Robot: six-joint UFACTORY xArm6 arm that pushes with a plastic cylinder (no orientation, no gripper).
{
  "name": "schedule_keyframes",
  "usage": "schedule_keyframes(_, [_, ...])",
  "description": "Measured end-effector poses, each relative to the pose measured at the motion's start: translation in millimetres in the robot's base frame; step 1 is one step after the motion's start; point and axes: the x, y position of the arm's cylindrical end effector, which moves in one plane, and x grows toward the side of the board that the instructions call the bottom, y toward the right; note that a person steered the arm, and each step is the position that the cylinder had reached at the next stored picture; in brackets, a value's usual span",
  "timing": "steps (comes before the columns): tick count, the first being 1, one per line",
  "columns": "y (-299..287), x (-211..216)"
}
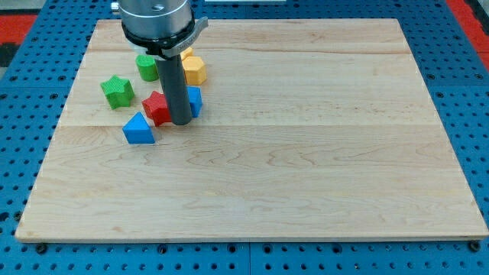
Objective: Move the arm diagonal to the blue cube
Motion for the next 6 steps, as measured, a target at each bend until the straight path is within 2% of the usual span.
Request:
schedule_keyframes(1, [-5,4])
schedule_keyframes(3, [19,25])
schedule_keyframes(6, [124,36])
